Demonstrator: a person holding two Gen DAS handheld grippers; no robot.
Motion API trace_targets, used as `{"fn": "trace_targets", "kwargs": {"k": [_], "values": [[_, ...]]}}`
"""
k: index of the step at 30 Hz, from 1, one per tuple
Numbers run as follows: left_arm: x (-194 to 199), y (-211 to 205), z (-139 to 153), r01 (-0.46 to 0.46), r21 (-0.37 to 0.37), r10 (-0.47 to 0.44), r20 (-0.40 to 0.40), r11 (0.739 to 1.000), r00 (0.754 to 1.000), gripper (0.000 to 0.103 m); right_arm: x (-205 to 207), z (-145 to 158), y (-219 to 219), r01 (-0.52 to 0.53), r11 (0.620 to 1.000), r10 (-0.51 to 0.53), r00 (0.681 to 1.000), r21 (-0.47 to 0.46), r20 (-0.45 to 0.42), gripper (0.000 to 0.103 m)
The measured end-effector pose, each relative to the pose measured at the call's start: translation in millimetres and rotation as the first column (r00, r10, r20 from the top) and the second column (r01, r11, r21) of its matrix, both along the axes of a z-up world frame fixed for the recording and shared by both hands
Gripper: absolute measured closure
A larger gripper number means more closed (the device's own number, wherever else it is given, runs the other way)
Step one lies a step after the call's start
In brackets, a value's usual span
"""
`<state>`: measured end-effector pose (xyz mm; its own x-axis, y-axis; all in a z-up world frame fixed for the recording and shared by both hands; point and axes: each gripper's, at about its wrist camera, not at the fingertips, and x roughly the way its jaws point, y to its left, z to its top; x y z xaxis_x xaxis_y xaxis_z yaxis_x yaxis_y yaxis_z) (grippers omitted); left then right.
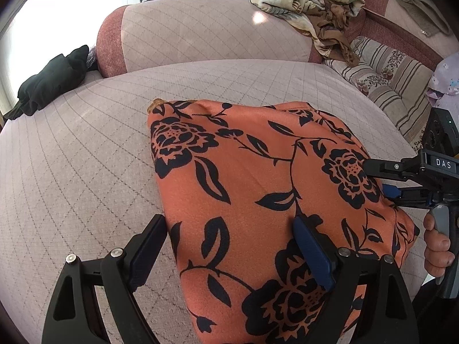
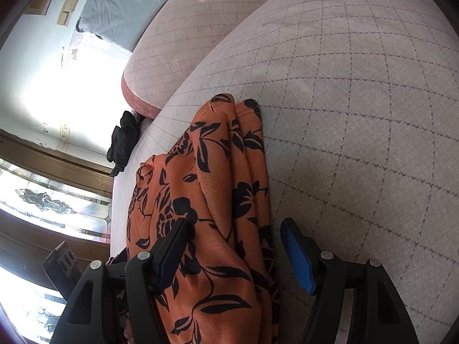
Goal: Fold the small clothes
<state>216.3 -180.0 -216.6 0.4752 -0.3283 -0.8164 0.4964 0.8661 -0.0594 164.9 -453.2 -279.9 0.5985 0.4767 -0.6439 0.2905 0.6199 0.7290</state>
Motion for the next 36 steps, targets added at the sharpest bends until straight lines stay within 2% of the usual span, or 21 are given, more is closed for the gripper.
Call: {"fn": "trace_targets", "kwargs": {"k": [9, 14, 27, 36], "values": [[2.4, -0.3, -0.9, 0.000, -0.005, 0.000, -0.010, 1.000, 1.000, 0.014, -0.1, -8.3, -7.3, 0.002, 0.997, -0.003, 1.000, 0.082, 0.018, 0.033], [2.3, -0.4, -1.3, -0.001, -0.006, 0.001, -0.011, 1.000, 1.000, 0.014, 1.0, -10.7, -4.8, -0.031, 0.991, 0.027, 0.999, 0.127, 0.031, 0.033], [3.3, 1.1, -2.2, -0.002, -0.015, 0.001, -0.023, 1.000, 1.000, 0.014, 16.2, -14.9, 20.0, -0.060, 0.980, 0.055, 0.998, 0.189, 0.034, 0.034], [3.7, 2.3, -2.5, -0.005, -0.019, 0.004, -0.029, 1.000, 1.000, 0.014, 23.9, -15.7, 37.0, -0.065, 0.978, 0.059, 0.998, 0.199, 0.035, 0.036]]}}
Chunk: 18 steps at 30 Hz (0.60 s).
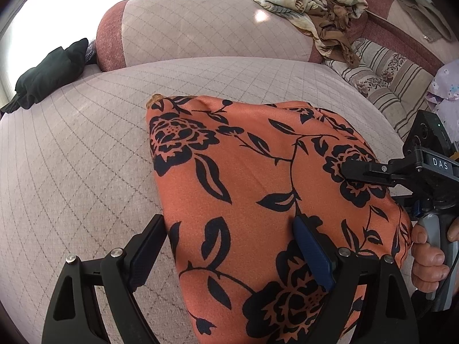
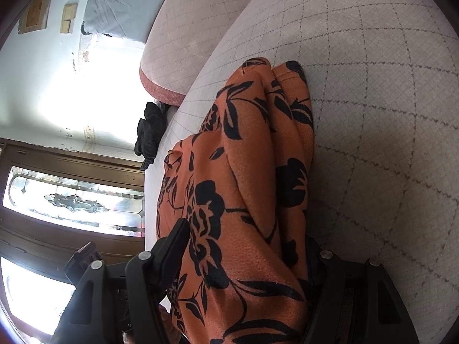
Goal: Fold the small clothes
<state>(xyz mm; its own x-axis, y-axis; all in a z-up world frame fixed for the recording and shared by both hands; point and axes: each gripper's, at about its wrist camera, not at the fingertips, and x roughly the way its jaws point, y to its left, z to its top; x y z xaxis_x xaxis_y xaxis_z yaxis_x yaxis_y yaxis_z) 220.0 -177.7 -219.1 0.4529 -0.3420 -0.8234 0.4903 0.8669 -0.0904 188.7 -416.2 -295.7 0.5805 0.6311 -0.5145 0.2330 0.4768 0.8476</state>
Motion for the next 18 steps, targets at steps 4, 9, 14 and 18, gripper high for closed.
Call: {"fn": "trace_targets", "kwargs": {"k": [4, 9, 14, 18], "values": [[0.2, 2.1, 0.0, -0.004, -0.002, 0.004, -0.004, 1.000, 1.000, 0.014, 4.9, 1.2, 12.2, -0.016, 1.000, 0.016, 1.000, 0.003, 0.000, 0.042], [1.9, 1.3, 0.1, -0.008, -0.002, 0.008, -0.009, 1.000, 1.000, 0.014, 9.9, 4.8, 25.3, -0.032, 0.999, 0.032, 0.999, -0.010, 0.009, 0.050], [4.6, 0.4, -0.7, -0.010, -0.005, 0.010, -0.014, 1.000, 1.000, 0.014, 13.9, 7.9, 33.0, -0.037, 0.999, 0.038, 0.999, -0.020, 0.019, 0.052], [5.9, 1.8, -1.4, -0.011, -0.012, 0.011, -0.022, 1.000, 1.000, 0.014, 15.6, 12.0, 36.0, -0.039, 0.998, 0.040, 0.999, -0.044, 0.025, 0.053]]}}
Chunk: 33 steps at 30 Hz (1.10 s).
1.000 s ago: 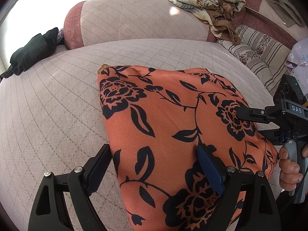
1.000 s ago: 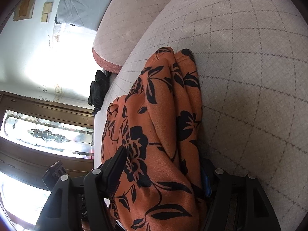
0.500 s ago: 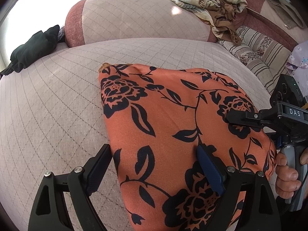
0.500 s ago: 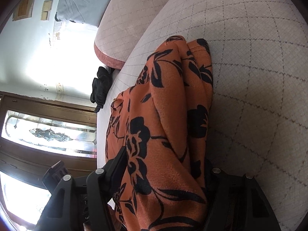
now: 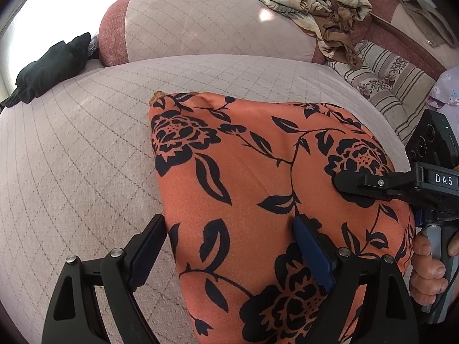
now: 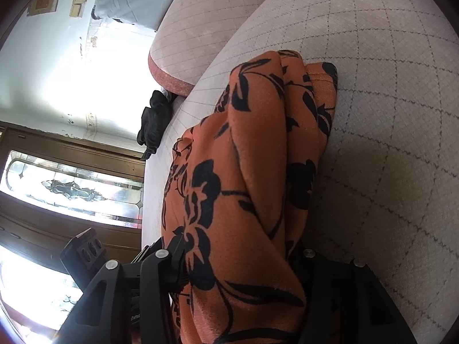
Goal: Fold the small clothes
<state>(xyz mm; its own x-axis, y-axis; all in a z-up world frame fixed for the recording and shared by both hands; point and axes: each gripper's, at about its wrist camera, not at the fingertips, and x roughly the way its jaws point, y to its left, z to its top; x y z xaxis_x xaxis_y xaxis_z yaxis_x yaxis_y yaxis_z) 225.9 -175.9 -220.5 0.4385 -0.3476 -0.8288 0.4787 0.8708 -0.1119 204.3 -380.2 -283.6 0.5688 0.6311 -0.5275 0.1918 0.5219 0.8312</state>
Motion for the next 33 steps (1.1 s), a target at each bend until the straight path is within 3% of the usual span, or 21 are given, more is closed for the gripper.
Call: {"fn": "trace_targets", "kwargs": {"k": [10, 18, 21, 29, 33], "values": [[7.2, 11.1, -4.5, 0.006, -0.082, -0.011, -0.057, 0.997, 0.998, 0.018, -2.6, 4.7, 2.8, 0.011, 1.000, -0.011, 1.000, -0.020, 0.001, 0.053], [6.0, 25.8, 2.9, -0.009, -0.149, 0.003, -0.043, 0.989, 0.999, 0.055, -9.7, 9.7, 1.7, 0.011, 1.000, -0.010, 1.000, -0.020, 0.027, 0.054], [4.8, 28.7, 7.7, -0.005, -0.151, 0.001, -0.031, 0.988, 1.000, 0.060, -11.8, 15.4, 4.9, 0.012, 1.000, -0.010, 0.999, -0.027, 0.050, 0.054], [-6.5, 61.7, 43.5, -0.054, -0.124, 0.062, 0.061, 0.991, 0.996, 0.063, -13.5, 35.7, 30.9, -0.041, 0.997, 0.049, 0.991, -0.068, 0.124, 0.055], [-7.7, 93.0, 53.3, -0.104, -0.141, 0.111, 0.043, 0.985, 0.993, 0.063, -14.5, 42.4, 52.5, -0.080, 0.996, 0.086, 0.983, -0.042, 0.162, 0.055]]}}
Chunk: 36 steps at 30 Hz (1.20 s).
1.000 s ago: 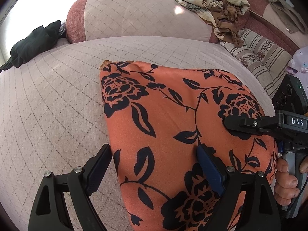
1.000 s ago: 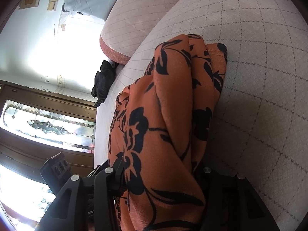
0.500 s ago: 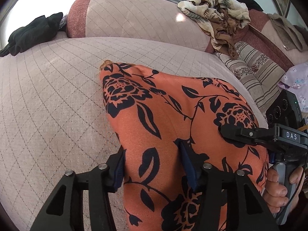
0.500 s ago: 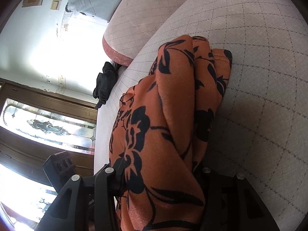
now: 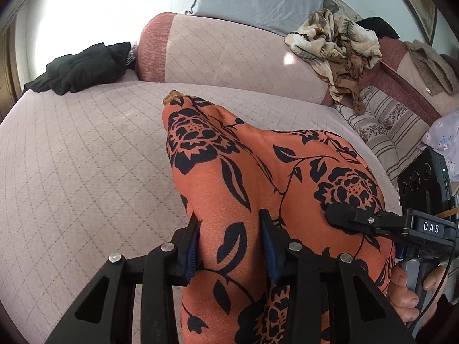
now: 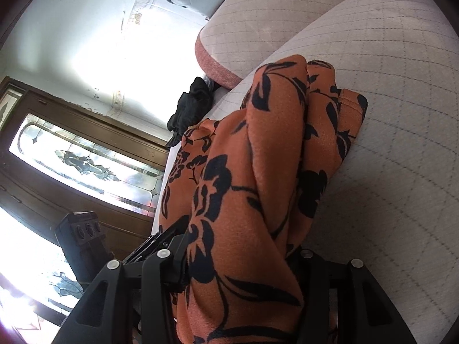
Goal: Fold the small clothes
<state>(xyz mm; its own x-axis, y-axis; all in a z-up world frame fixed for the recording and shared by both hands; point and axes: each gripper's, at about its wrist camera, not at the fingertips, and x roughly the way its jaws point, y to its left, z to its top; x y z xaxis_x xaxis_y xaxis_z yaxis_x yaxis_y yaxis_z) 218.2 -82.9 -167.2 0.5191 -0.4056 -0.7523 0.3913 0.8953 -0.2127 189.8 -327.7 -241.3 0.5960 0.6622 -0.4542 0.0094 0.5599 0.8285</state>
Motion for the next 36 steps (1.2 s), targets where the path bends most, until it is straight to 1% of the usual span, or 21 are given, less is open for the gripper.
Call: {"fn": "trace_targets", "kwargs": {"k": [2, 4, 7, 8, 9, 11, 13, 15, 17, 18, 20, 22, 23, 24, 25, 27, 28, 30, 32, 33, 36], "values": [[-2.0, 9.2, 0.6, -0.017, 0.012, 0.017, -0.005, 1.000, 1.000, 0.063, -1.4, -0.4, 11.4, -0.021, 1.000, 0.021, 1.000, 0.014, 0.005, 0.055], [-7.1, 17.6, -2.6, -0.027, 0.050, 0.027, -0.002, 0.998, 1.000, 0.063, -2.5, -5.7, 24.1, -0.043, 0.998, 0.043, 0.999, 0.034, -0.007, 0.055], [-12.4, 28.6, -17.1, -0.036, 0.105, 0.041, -0.038, 0.994, 0.998, 0.063, -4.7, -20.6, 41.3, -0.084, 0.996, 0.086, 0.994, 0.039, -0.064, 0.055], [-12.9, 32.0, -24.2, -0.042, 0.125, 0.050, -0.059, 0.991, 0.997, 0.061, -5.2, -27.1, 47.2, -0.093, 0.995, 0.095, 0.991, 0.031, -0.099, 0.055], [-13.3, 35.9, -30.4, -0.053, 0.145, 0.064, -0.072, 0.988, 0.995, 0.054, -6.0, -34.4, 50.6, -0.095, 0.995, 0.097, 0.986, 0.016, -0.138, 0.052], [-16.9, 42.7, -30.3, -0.047, 0.139, 0.056, -0.066, 0.989, 0.996, 0.051, -7.8, -40.1, 50.3, -0.088, 0.996, 0.083, 0.979, -0.019, -0.187, 0.049], [-19.5, 47.2, -22.6, -0.053, 0.153, 0.058, -0.031, 0.987, 0.998, 0.045, -11.5, -31.8, 44.3, -0.077, 0.995, 0.065, 0.979, -0.058, -0.195, 0.045], [-21.6, 52.0, -13.5, -0.096, 0.187, 0.091, 0.038, 0.978, 0.995, 0.040, -18.9, -12.6, 35.0, -0.017, 0.987, -0.008, 0.988, -0.160, -0.154, 0.042], [-21.3, 55.2, -5.9, -0.119, 0.189, 0.107, 0.076, 0.975, 0.991, 0.040, -34.2, 9.5, 23.7, 0.078, 0.960, -0.102, 0.992, -0.271, -0.074, 0.038], [-20.7, 58.0, -4.1, -0.126, 0.183, 0.112, 0.086, 0.975, 0.990, 0.038, -44.2, 20.5, 19.5, 0.142, 0.938, -0.156, 0.988, -0.315, -0.017, 0.037], [-18.2, 58.2, -8.6, -0.130, 0.200, 0.115, 0.086, 0.971, 0.990, 0.036, -59.0, 40.6, 23.7, 0.196, 0.905, -0.163, 0.979, -0.377, 0.118, 0.037], [-12.5, 53.4, -22.4, -0.127, 0.257, 0.112, 0.071, 0.958, 0.991, 0.035, -63.2, 51.1, 43.2, 0.180, 0.879, -0.100, 0.975, -0.441, 0.199, 0.046], [-9.7, 51.3, -30.4, -0.127, 0.285, 0.113, 0.065, 0.950, 0.991, 0.031, -63.0, 50.4, 55.0, 0.148, 0.879, -0.054, 0.975, -0.453, 0.214, 0.060], [-7.8, 49.1, -36.4, -0.132, 0.304, 0.117, 0.067, 0.944, 0.991, 0.026, -60.2, 46.3, 70.1, 0.107, 0.875, -0.016, 0.981, -0.472, 0.193, 0.067], [-7.3, 48.6, -38.8, -0.141, 0.312, 0.123, 0.076, 0.940, 0.989, 0.025, -52.6, 33.0, 82.0, 0.058, 0.863, 0.009, 0.992, -0.503, 0.129, 0.067], [-8.9, 50.6, -36.3, -0.148, 0.302, 0.131, 0.078, 0.942, 0.988, 0.023, -37.0, 6.8, 100.5, -0.001, 0.814, 0.010, 1.000, -0.581, 0.013, 0.066], [-10.7, 52.5, -33.8, -0.158, 0.294, 0.141, 0.079, 0.943, 0.987, 0.023, -38.6, 7.7, 101.7, 0.011, 0.813, 0.004, 1.000, -0.583, 0.024, 0.066], [-17.2, 55.7, -28.1, -0.191, 0.276, 0.175, 0.083, 0.942, 0.981, 0.023, -44.9, 21.1, 97.4, 0.014, 0.831, 0.004, 1.000, -0.556, 0.030, 0.066], [-30.0, 57.0, -21.0, -0.237, 0.292, 0.219, 0.093, 0.927, 0.971, 0.023, -61.7, 31.4, 92.1, 0.035, 0.836, -0.001, 0.998, -0.547, 0.062, 0.066], [-40.2, 57.1, -16.7, -0.259, 0.301, 0.237, 0.107, 0.918, 0.966, 0.023, -72.0, 36.4, 90.4, 0.051, 0.831, -0.008, 0.997, -0.554, 0.080, 0.063], [-70.0, 58.8, 3.5, -0.315, 0.301, 0.280, 0.154, 0.900, 0.948, 0.022, -100.4, 51.9, 95.8, 0.082, 0.799, -0.007, 0.992, -0.596, 0.128, 0.063]]}}
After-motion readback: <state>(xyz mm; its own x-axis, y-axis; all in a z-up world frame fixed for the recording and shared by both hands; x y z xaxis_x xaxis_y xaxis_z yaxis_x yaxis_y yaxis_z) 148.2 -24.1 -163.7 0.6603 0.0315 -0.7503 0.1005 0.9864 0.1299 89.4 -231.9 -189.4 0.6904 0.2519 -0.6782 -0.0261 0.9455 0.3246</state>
